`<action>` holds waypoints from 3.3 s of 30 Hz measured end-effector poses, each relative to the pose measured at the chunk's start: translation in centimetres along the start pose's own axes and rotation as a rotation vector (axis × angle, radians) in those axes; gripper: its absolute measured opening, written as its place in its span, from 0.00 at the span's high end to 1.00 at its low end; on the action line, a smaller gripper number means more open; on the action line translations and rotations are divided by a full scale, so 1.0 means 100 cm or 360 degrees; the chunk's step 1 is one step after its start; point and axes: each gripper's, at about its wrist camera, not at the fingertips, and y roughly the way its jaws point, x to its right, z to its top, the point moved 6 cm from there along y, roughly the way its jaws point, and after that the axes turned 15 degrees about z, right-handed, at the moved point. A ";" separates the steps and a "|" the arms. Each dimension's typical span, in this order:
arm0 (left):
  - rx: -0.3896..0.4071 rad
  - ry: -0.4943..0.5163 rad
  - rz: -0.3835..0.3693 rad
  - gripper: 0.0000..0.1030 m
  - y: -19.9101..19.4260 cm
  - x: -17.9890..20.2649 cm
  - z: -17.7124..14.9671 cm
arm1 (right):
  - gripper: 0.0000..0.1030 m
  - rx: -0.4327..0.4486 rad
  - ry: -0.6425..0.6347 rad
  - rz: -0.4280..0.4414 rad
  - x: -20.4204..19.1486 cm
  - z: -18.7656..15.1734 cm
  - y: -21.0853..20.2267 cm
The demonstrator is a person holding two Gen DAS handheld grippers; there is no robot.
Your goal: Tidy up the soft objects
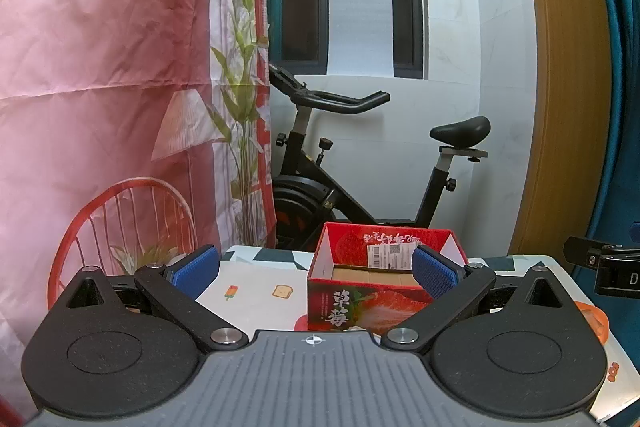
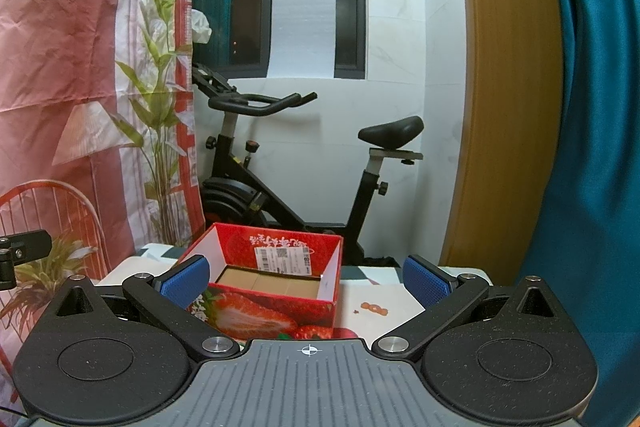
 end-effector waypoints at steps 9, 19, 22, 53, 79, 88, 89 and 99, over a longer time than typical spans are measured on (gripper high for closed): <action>-0.0006 -0.0005 0.0000 0.00 0.000 0.000 -0.001 | 0.00 -0.0002 0.0002 -0.0001 0.003 -0.005 0.004; -0.0009 -0.0007 -0.0002 0.00 0.001 0.000 -0.001 | 0.00 -0.0004 0.0002 -0.0001 0.003 -0.005 0.004; -0.0011 -0.0008 -0.0001 0.00 0.001 0.000 -0.002 | 0.00 -0.0005 0.0003 -0.0002 0.003 -0.005 0.004; -0.0442 -0.0077 0.0079 0.00 0.078 -0.013 -0.061 | 0.00 -0.0027 0.0244 0.0099 0.031 -0.066 0.059; -0.0530 0.0069 -0.0011 0.00 0.138 0.018 -0.136 | 0.00 -0.0463 0.0248 0.0126 0.041 -0.178 0.161; -0.0647 0.0067 -0.0115 0.00 0.150 0.022 -0.149 | 0.00 -0.0446 0.0163 0.0246 0.034 -0.184 0.161; -0.0649 0.0056 -0.0120 0.00 0.151 0.021 -0.150 | 0.00 -0.0451 0.0151 0.0264 0.033 -0.185 0.163; -0.0631 0.0107 -0.0090 0.00 0.154 0.024 -0.150 | 0.00 -0.0477 0.0239 0.0297 0.034 -0.190 0.169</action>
